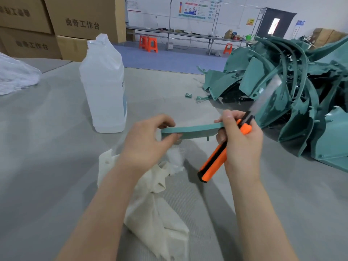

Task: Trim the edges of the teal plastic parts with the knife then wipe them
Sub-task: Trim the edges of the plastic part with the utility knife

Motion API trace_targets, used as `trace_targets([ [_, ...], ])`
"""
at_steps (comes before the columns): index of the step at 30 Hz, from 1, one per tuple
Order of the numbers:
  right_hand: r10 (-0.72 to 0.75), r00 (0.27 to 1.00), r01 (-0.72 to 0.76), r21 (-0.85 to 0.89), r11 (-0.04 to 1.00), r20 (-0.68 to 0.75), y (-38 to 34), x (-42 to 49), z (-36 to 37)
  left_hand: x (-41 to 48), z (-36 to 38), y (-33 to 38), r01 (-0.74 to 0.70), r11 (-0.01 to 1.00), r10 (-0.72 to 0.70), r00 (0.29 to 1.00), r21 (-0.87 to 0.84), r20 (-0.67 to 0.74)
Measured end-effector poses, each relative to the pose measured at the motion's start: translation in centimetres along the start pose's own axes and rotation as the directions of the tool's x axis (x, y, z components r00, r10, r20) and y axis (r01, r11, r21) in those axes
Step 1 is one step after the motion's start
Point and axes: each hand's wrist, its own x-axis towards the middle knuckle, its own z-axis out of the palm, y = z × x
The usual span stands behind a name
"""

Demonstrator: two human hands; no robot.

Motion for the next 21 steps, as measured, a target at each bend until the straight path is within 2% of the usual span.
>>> trace_targets([
  [2,0.090,0.996,-0.086,0.118,0.989,-0.024,-0.1,0.3,-0.4,0.0,-0.5,-0.3,0.106,0.975,-0.088,0.991,-0.197,0.102],
  [3,0.125,0.992,-0.121,0.158,0.980,-0.015,-0.2,0.4,-0.4,0.0,-0.5,-0.2,0.100,0.966,-0.072,0.990,-0.239,0.123],
  [6,0.211,0.977,-0.212,0.262,0.941,0.032,-0.4,0.4,-0.3,-0.3,-0.1,0.5,-0.024,0.963,0.024,1.000,-0.270,-0.007],
  [8,0.218,0.975,-0.223,0.181,0.958,0.048,-0.1,0.3,-0.2,-0.4,0.2,0.8,-0.052,0.957,0.017,0.992,-0.284,-0.125],
  [10,0.158,0.987,-0.155,-0.099,0.983,0.019,0.3,0.0,0.1,-0.4,0.6,1.0,-0.052,0.969,0.004,0.981,-0.240,-0.194],
  [12,0.085,0.996,-0.088,-0.259,0.962,-0.020,0.7,-0.2,0.6,-0.5,1.0,1.2,-0.053,0.981,0.003,0.965,-0.184,-0.263],
  [15,0.022,1.000,-0.024,-0.211,0.977,-0.011,0.6,-0.3,0.9,-0.5,1.3,1.8,-0.056,0.976,-0.033,0.919,-0.213,-0.392],
  [18,-0.160,0.984,0.173,-0.190,0.966,0.083,-0.1,-0.8,0.9,-0.3,0.7,2.4,-0.135,0.935,-0.036,0.882,-0.327,-0.469],
  [19,-0.211,0.972,0.223,-0.122,0.967,0.107,-0.4,-0.9,1.0,-0.5,0.2,3.1,-0.183,0.914,-0.034,0.855,-0.361,-0.518],
  [21,-0.270,0.954,0.264,0.063,0.962,0.130,-1.1,-1.2,0.7,-0.8,-1.0,4.3,-0.265,0.910,0.006,0.778,-0.319,-0.628],
])
